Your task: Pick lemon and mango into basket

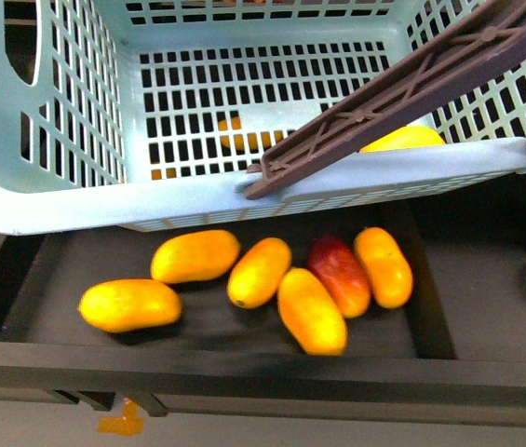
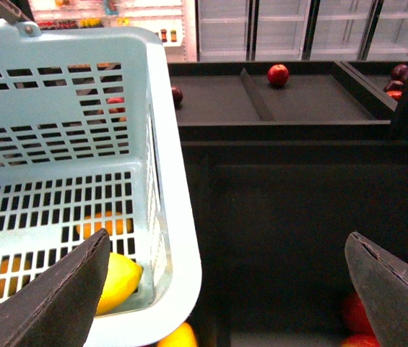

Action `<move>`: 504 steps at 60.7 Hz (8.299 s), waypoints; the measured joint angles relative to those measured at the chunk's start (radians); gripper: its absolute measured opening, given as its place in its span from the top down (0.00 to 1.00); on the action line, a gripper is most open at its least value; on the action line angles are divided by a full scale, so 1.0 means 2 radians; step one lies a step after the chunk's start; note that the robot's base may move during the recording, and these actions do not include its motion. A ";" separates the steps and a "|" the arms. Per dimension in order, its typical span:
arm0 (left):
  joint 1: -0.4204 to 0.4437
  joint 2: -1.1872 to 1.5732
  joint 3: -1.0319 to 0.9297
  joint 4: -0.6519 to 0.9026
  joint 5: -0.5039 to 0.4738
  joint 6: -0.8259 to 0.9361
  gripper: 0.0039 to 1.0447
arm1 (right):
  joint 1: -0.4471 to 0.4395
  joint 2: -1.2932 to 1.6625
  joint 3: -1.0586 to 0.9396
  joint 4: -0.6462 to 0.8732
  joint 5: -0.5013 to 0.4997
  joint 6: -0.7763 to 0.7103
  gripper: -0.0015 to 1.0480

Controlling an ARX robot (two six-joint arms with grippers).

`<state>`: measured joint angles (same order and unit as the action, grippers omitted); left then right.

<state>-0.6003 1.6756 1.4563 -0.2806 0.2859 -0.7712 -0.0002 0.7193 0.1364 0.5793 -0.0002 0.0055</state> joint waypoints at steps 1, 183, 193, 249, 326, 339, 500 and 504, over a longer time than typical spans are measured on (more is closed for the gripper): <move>0.000 0.000 0.000 0.000 0.000 0.000 0.94 | 0.000 0.000 0.000 0.000 0.000 0.000 0.08; 0.000 0.000 0.000 0.000 -0.001 0.001 0.94 | -0.131 0.825 0.488 -0.335 0.030 0.400 0.08; 0.000 0.000 0.000 0.000 -0.002 0.001 0.94 | -0.127 0.849 0.512 -0.339 0.031 0.400 0.08; 0.000 0.000 0.000 0.000 -0.001 0.001 0.94 | -0.140 0.776 0.495 -0.327 0.021 0.399 0.39; 0.000 0.000 0.000 0.000 -0.001 0.001 0.94 | 0.171 0.356 0.442 -0.293 0.104 0.257 0.39; 0.000 0.000 0.000 0.000 -0.001 0.001 0.94 | 0.167 0.347 0.440 -0.292 0.113 0.267 0.07; 0.000 0.000 0.000 0.000 -0.002 0.001 0.94 | 0.002 -0.343 -0.059 -0.283 0.001 0.000 0.98; 0.000 0.000 0.000 0.000 -0.003 0.001 0.94 | 0.002 -0.354 -0.059 -0.287 0.001 0.000 0.98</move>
<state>-0.5995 1.6760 1.4563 -0.2802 0.2802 -0.7692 0.0032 0.0109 0.0177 0.0051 0.0013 0.0055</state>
